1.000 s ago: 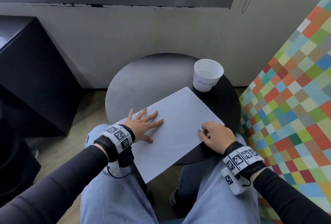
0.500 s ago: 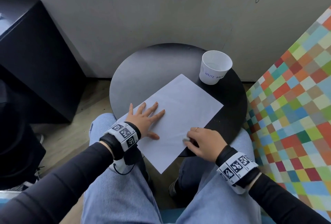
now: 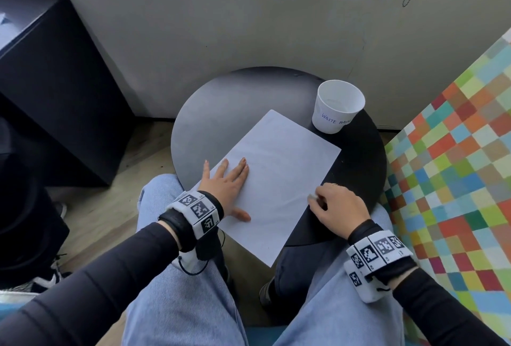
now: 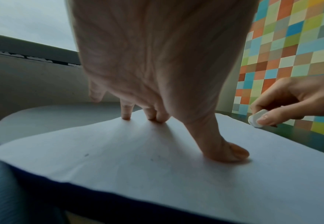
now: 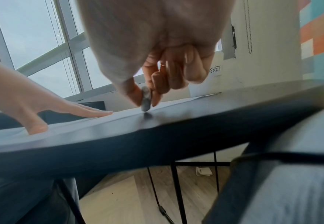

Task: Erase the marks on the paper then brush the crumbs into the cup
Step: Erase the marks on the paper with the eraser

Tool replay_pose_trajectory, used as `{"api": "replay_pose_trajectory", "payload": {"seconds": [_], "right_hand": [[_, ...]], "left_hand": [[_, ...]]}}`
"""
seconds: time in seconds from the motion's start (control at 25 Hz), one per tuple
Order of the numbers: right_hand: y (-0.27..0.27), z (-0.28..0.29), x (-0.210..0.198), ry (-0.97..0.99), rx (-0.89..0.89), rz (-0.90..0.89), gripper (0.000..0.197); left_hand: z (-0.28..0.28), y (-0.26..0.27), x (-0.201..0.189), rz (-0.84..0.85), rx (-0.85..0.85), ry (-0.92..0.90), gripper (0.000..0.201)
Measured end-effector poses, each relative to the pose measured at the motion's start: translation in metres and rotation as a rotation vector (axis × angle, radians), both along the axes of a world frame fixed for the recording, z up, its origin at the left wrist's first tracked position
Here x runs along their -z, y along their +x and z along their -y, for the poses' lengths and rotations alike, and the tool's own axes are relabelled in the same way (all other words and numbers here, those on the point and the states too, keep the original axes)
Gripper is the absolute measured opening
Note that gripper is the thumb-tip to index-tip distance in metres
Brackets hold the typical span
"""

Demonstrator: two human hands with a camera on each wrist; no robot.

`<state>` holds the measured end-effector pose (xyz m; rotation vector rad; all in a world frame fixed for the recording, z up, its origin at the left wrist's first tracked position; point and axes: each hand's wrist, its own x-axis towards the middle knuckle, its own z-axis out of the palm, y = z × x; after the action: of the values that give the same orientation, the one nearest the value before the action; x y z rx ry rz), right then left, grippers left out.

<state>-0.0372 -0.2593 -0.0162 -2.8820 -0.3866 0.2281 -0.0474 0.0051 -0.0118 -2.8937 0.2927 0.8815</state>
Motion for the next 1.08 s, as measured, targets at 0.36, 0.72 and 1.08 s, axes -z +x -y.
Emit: {"api": "replay_pose_trajectory", "payload": {"seconds": [0.36,0.72,1.08], "right_hand": [[0.000,-0.043,0.007,0.398,-0.367,0.056,0.011],[0.000,-0.060,0.024,0.387,-0.364,0.106,0.020],[0.011,-0.062,0.015,0.417,-0.404,0.052,0.012]], "left_hand": [[-0.003,0.001,0.008,0.027,-0.022,-0.101,0.111],[0.005,0.002,0.008,0.001,-0.022,-0.084,0.120],[0.005,0.003,0.008,-0.014,-0.018,-0.073,0.135]]}}
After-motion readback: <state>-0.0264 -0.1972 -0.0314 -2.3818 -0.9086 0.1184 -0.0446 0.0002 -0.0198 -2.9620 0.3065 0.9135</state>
